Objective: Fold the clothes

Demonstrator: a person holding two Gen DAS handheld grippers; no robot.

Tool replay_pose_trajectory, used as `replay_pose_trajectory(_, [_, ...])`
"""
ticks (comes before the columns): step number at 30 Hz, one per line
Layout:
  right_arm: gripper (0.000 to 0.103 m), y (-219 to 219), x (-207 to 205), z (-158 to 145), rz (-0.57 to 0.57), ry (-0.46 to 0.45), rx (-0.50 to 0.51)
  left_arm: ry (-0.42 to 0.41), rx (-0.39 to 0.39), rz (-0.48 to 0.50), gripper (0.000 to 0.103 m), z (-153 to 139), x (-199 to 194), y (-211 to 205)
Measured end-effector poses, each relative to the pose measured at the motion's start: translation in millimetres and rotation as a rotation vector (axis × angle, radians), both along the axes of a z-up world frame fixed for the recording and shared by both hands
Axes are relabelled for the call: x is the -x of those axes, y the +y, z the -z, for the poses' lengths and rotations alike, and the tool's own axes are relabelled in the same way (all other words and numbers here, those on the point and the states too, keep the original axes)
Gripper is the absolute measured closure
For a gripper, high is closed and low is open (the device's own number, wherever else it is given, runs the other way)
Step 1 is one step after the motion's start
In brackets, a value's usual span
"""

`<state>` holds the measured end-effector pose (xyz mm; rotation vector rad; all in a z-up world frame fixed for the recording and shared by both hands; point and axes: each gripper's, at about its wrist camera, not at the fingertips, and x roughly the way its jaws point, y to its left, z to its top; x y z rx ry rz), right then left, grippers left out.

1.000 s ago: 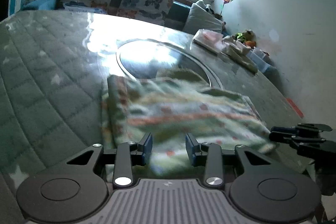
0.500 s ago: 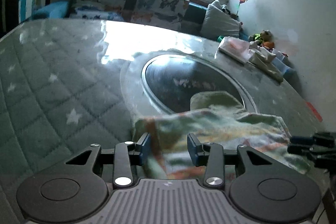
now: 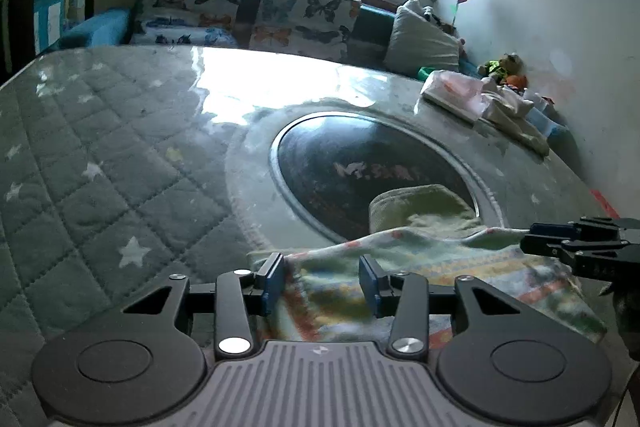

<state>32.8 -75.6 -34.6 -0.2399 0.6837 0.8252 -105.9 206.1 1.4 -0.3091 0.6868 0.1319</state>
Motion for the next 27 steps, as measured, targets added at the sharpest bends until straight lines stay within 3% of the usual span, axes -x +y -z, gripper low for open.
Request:
replay_pose_trajectory(10, [0.060,32.0,-2.6,11.3,-0.009,-0.013,0.047,0.023,-0.050,0.042,0.054,4.6,-21.7,-18.8])
replay_pose_trajectory(15, [0.040,13.0,12.1,-3.0,-0.009,-0.030,-0.007,0.011,-0.045,0.040,0.046,-1.6,-16.7,-24.0])
replay_pose_trajectory(17, [0.023,6.4,21.7,-6.8,-0.022,-0.028,-0.024,0.007,-0.043,0.034,0.042,-3.6,-12.6,-27.5])
replay_pose_trajectory(27, [0.002,-6.8,70.6,-5.7,-0.114,-0.038,-0.062,0.005,-0.021,-0.029,0.027,-6.3,18.8,-37.8])
